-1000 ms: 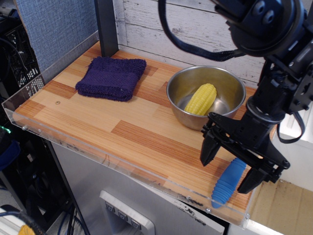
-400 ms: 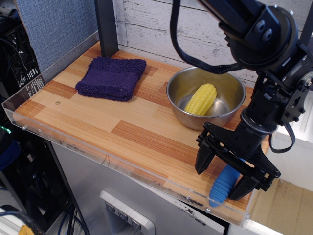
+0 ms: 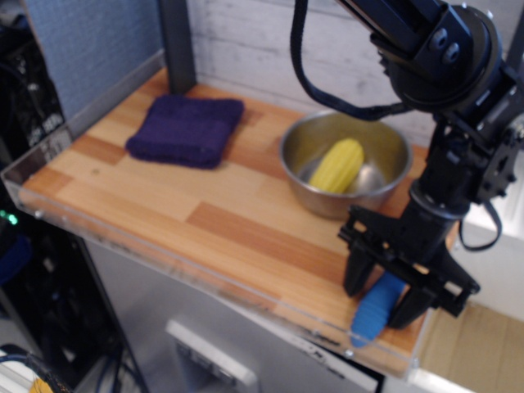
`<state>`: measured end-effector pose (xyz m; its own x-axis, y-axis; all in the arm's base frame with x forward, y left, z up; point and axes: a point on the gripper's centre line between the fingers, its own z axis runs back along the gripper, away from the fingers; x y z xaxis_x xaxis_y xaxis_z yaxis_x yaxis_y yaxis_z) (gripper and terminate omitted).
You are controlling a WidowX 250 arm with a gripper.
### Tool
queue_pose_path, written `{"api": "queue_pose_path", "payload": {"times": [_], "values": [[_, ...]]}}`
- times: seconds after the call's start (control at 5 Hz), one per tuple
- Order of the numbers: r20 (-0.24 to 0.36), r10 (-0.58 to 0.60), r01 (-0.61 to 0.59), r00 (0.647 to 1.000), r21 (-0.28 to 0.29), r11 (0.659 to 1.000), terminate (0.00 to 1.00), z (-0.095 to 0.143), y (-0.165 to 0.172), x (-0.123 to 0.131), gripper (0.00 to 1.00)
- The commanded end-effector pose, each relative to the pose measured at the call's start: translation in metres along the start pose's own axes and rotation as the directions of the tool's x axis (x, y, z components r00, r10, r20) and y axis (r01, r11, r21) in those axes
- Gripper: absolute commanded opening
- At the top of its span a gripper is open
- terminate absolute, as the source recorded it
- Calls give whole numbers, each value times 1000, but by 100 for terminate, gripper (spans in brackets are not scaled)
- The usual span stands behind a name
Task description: Put the blue spoon on top of the purple towel.
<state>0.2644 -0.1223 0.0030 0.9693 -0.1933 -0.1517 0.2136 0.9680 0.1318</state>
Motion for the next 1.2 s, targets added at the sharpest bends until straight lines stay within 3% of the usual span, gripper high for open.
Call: {"api": "queue_pose_path", "payload": {"times": [0.0,0.2,0.4,0.6,0.8,1.0], "values": [[50,-21,22,999,-31,999,0,11,6,-9,0],[101,-26,30,995,-44,999,0,36,16,-21,0],[212,-27,40,977,-56,998,0,81,35,-37,0],[269,12,11,963,-81,997,0,108,79,-56,0],[248,77,-58,966,-82,995,0,107,127,-72,0],[186,181,-165,966,-99,981,0,88,170,-87,0]]}}
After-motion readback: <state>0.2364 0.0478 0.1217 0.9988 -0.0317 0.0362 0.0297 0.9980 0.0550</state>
